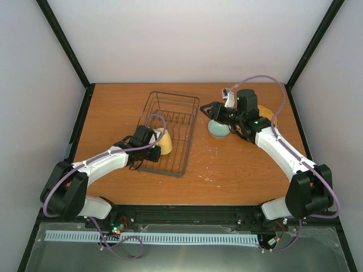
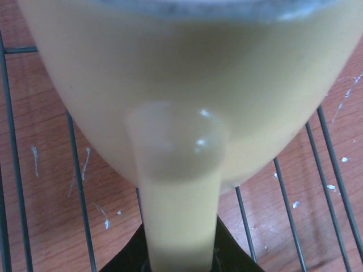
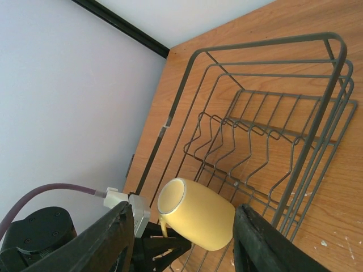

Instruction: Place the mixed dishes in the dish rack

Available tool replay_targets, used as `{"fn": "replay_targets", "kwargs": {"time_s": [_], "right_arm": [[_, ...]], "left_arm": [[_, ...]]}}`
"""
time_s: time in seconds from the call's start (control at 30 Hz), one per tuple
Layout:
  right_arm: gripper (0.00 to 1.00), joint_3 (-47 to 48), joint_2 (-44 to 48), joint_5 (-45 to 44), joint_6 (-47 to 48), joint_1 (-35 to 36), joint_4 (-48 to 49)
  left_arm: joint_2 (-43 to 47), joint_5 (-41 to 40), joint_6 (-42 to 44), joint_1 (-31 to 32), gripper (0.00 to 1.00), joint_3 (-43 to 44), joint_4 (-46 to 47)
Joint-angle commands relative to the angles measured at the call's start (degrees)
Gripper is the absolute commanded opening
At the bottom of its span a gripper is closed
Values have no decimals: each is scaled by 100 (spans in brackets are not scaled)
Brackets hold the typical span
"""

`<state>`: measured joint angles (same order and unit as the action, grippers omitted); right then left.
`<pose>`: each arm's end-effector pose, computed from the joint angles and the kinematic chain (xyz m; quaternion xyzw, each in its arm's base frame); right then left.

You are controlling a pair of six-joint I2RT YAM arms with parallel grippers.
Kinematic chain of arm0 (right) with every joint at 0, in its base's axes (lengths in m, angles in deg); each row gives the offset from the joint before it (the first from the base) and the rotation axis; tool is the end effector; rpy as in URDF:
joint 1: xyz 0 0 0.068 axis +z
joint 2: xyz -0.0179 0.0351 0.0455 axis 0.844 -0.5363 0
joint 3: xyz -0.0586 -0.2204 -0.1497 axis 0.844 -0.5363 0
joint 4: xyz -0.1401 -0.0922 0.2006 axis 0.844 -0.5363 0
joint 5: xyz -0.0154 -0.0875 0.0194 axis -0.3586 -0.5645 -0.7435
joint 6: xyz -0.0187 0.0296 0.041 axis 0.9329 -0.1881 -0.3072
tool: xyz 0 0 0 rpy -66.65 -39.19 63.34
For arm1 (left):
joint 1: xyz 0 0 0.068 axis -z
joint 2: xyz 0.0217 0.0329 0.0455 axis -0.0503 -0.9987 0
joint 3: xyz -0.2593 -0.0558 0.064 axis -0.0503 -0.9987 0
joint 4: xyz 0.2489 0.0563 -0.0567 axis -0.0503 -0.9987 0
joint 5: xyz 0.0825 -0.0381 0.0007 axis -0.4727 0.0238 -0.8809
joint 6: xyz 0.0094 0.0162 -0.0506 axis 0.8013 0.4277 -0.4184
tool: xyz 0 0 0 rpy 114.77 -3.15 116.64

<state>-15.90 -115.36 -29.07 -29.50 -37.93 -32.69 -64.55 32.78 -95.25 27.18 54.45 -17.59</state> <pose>0.2973 0.1271 0.3115 -0.0126 0.8258 0.4630 0.3218 0.2244 -0.1334 0.1827 0.1304 0.9464 -0.1519 0.2534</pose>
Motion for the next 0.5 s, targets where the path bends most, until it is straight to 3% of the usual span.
{"fn": "replay_targets", "kwargs": {"time_s": [0.0,0.07,0.27,0.47], "right_arm": [[47,1,38,-8,151,-89,-72],[48,5,30,0,169,-111,-100],[50,6,42,-20,209,-192,-159],[50,37,7,23,250,-256,-213]], "left_arm": [[-85,-236,249,77,1,139,566],[-155,-289,215,76,2,130,535],[27,-422,77,80,17,101,418],[115,-447,68,83,23,84,213]]}}
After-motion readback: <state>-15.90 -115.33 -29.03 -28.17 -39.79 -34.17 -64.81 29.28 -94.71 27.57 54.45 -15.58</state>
